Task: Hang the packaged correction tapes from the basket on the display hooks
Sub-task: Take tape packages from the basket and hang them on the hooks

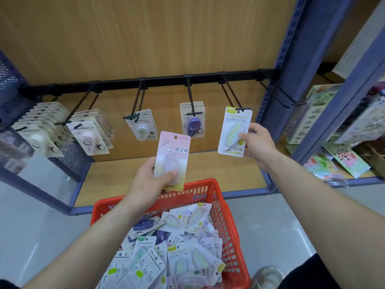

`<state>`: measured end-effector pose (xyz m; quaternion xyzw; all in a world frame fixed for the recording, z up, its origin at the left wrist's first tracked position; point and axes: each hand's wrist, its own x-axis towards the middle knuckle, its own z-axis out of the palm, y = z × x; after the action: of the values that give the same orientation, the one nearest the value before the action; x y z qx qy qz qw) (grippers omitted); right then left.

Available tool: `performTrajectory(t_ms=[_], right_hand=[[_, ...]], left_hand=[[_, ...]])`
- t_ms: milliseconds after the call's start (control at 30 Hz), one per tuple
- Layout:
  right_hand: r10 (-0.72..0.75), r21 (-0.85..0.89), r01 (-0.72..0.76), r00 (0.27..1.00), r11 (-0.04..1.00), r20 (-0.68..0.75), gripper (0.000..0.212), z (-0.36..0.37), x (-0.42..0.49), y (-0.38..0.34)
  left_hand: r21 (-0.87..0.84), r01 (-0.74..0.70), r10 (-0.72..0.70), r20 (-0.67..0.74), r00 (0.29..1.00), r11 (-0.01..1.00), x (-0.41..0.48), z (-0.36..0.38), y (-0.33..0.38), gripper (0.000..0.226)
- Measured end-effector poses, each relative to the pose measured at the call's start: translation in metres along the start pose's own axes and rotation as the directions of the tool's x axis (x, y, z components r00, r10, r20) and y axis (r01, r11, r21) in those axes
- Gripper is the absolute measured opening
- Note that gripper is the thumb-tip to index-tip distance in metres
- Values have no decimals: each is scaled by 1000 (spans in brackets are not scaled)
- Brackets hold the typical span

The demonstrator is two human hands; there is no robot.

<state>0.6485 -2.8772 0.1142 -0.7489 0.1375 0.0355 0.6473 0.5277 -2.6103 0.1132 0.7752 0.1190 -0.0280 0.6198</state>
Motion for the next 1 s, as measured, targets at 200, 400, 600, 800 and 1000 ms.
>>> performTrajectory(t_ms=[200, 400, 600, 800, 1000], right_hand=[[-39, -36, 39, 999, 999, -13, 30, -3, 2, 5], [-49, -130, 40, 996, 991, -73, 26, -1, 9, 8], [9, -434, -72, 989, 898, -146, 57, 14, -2, 2], [51, -180, 24, 914, 983, 403, 23, 49, -56, -13], [-28, -57, 57, 910, 997, 413, 22, 60, -76, 0]], left_hand=[[-15, 14, -14, 8, 1000, 1000, 7, 6, -3, 22], [-44, 26, -25, 33, 999, 999, 10, 14, -4, 25], [-104, 56, -51, 46, 998, 993, 10, 13, 0, 30], [-146, 6, -1, 31, 1000, 989, 9, 13, 5, 30], [-59, -95, 95, -3, 996, 994, 2, 25, 10, 30]])
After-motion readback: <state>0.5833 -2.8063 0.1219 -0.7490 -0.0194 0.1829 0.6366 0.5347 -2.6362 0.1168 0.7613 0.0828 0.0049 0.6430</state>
